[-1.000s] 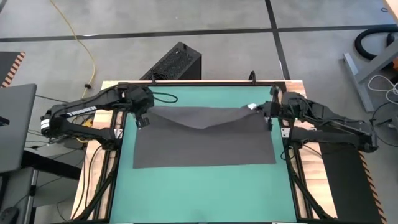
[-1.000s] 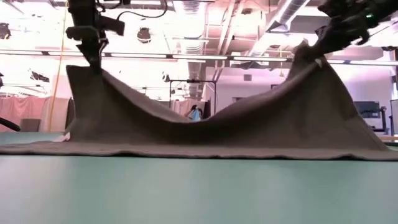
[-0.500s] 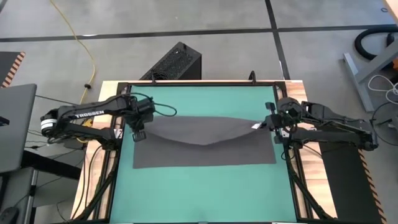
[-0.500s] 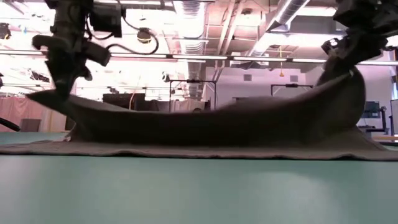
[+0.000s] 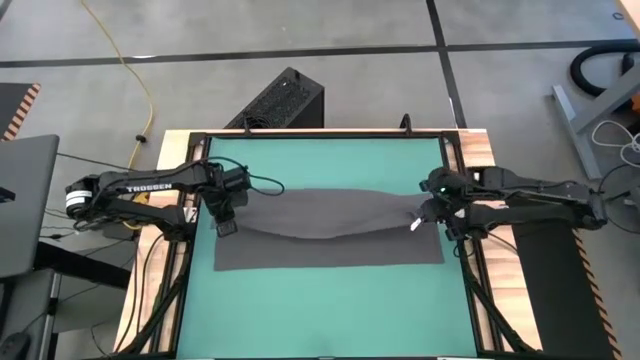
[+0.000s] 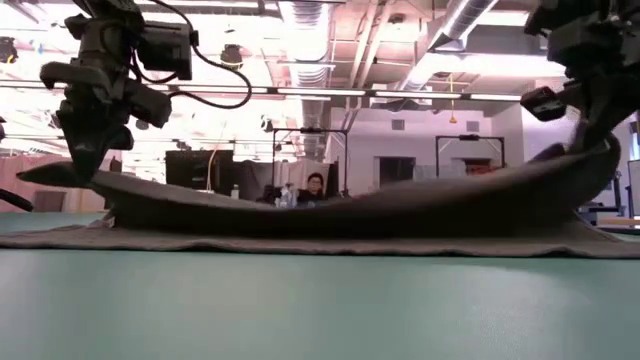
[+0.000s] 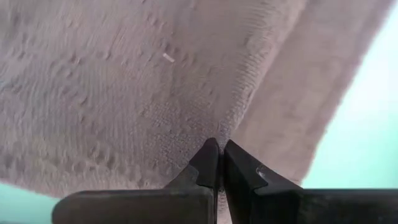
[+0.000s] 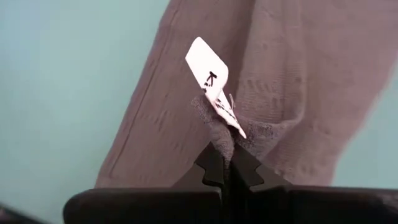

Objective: Roll towel into tight, uniform cylinder
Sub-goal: Fold the gray towel

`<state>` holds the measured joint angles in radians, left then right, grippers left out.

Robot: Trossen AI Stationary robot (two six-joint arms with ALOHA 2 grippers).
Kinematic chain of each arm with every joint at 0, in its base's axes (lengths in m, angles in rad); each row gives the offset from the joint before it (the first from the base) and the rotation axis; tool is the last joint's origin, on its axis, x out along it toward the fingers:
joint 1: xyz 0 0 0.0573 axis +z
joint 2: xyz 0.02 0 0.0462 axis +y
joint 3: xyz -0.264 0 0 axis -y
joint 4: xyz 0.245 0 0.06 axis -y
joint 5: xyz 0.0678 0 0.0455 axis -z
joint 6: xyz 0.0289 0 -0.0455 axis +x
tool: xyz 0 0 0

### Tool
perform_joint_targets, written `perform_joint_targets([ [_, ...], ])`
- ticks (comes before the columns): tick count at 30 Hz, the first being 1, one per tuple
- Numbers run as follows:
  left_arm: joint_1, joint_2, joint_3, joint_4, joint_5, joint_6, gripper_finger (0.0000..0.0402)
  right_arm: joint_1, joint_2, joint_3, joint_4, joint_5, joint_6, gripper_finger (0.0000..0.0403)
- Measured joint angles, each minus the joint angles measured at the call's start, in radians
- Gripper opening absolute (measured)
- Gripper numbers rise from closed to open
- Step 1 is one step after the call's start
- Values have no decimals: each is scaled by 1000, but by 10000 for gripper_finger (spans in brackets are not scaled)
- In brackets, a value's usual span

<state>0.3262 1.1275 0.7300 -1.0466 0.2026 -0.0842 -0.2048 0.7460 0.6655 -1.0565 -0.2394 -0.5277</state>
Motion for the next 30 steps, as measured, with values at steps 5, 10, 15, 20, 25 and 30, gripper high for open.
perform_joint_targets([
  [5, -59, 0, 0, 12, 40, -44, 0, 83, 92, 0, -64, -1, -4, 17],
  [10, -109, 0, 0, 15, 46, -117, 0, 169, 154, 0, -84, -1, -18, 17],
  [15, -161, 0, 0, 36, 45, -197, 0, 216, 193, 0, -87, 1, -25, 17],
  [20, -231, 0, 0, 67, 47, -264, 0, 239, 214, 0, -92, 2, -23, 17],
  [25, -294, 0, 0, 74, 47, -311, 0, 255, 218, 0, -96, 2, 3, 17],
  [30, -332, 7, 0, 74, 40, -344, 0, 272, 218, 0, -114, -9, 15, 17],
])
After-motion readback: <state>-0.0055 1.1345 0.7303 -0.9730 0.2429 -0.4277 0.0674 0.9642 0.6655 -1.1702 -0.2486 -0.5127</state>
